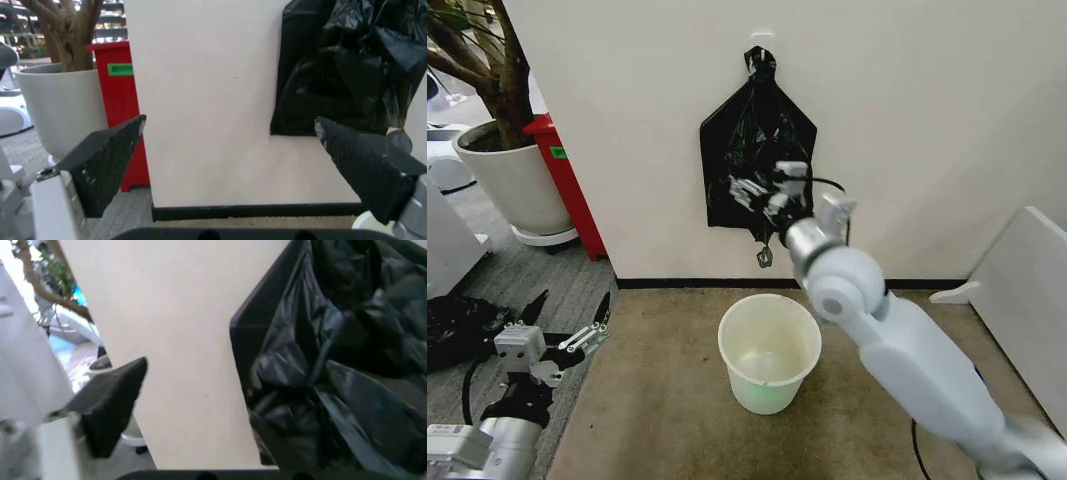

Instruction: Place the garbage bag over the trash bin.

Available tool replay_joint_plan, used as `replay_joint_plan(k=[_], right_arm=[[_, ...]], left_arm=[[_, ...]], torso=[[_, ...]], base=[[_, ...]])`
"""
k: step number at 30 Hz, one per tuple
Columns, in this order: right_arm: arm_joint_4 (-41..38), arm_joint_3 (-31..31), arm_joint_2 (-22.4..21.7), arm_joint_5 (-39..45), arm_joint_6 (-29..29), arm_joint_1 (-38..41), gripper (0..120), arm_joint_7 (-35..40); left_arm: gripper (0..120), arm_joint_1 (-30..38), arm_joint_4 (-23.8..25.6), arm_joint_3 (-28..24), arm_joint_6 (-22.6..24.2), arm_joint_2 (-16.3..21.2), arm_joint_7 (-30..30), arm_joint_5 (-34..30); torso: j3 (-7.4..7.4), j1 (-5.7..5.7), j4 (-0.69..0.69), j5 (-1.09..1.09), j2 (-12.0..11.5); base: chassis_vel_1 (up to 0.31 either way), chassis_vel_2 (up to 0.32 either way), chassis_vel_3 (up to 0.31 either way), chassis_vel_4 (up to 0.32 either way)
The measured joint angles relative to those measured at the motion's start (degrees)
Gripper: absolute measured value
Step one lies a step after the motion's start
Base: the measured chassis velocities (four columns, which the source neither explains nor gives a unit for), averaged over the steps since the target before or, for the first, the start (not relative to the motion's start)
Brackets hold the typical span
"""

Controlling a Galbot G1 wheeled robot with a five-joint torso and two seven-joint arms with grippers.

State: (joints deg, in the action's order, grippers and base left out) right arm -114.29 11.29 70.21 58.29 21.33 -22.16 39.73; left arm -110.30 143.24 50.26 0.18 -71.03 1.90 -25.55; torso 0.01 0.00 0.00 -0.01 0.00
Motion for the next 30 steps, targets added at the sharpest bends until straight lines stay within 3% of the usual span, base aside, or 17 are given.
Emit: replay_joint_plan(k=[6, 14, 19, 30], right_arm=[[5.9, 0.8, 6.8, 8.0, -0.1, 7.4, 99, 14.7], [11.4, 1.8, 9.0, 8.2, -0.2, 9.4, 98, 19.3], [15.7, 1.3, 11.4, 8.2, -1.0, 10.7, 80, 21.4], [18.5, -0.3, 12.4, 9.4, -1.4, 11.1, 71, 25.7]], left_arm=[[100, 0.0, 0.0, 0.0, 0.0, -0.1, 0.0, 0.0], [100, 0.3, 0.0, -0.3, 0.0, -0.1, -0.1, 0.0], [100, 0.4, 0.0, -0.4, -0.1, 0.0, -0.1, -0.2], [100, 0.7, 0.0, -0.4, -0.1, -0.1, -0.2, -0.4]], torso=[[0.00, 0.00, 0.01, 0.00, 0.0], [0.00, 0.00, -0.01, 0.01, 0.0], [0.00, 0.00, 0.00, 0.01, 0.0], [0.00, 0.00, 0.00, 0.02, 0.0]], base=[[0.000, 0.000, 0.000, 0.000], [0.000, 0.000, 0.000, 0.000], [0.000, 0.000, 0.000, 0.000], [0.000, 0.000, 0.000, 0.000]])
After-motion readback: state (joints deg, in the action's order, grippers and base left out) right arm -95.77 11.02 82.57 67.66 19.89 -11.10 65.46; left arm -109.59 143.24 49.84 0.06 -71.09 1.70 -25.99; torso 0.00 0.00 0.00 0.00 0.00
